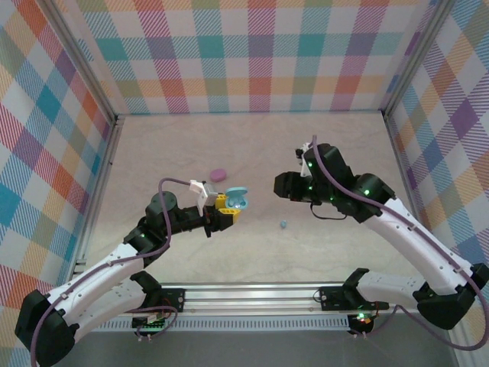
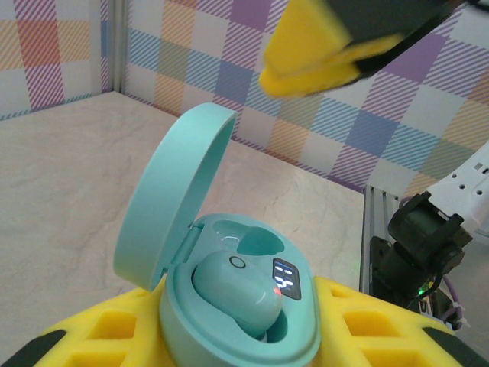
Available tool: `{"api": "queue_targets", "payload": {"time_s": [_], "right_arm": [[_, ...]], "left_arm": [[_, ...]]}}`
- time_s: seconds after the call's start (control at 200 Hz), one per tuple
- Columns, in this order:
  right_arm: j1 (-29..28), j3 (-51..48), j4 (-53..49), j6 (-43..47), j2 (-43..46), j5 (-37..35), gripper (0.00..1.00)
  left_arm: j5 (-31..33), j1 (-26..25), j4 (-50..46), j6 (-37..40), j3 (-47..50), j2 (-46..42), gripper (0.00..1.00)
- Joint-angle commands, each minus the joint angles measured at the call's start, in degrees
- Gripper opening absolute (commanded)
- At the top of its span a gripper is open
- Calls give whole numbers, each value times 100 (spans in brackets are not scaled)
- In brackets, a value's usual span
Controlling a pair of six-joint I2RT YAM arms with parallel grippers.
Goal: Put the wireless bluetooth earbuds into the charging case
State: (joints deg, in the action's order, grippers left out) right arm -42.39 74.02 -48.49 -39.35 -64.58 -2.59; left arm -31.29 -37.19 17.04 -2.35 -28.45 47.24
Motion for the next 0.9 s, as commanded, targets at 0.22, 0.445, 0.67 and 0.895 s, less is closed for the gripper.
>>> {"api": "queue_targets", "payload": {"time_s": [0.22,0.445,0.67,0.895], "right_arm": [[258,-1291,94,109,-1243,373,40],[260,-1254,409,389,-2260,289,34],[263,-1084,511,800,-3148,386,25],[255,-1180,674,808,-3499,760,19]], "left_arm": [[-18,45,-12,20,-56,-153,39],[-5,45,-191,79,-12,-275,39],[46,45,-312,147,47,-395,39],[105,46,-377,207,76,-453,40]]}}
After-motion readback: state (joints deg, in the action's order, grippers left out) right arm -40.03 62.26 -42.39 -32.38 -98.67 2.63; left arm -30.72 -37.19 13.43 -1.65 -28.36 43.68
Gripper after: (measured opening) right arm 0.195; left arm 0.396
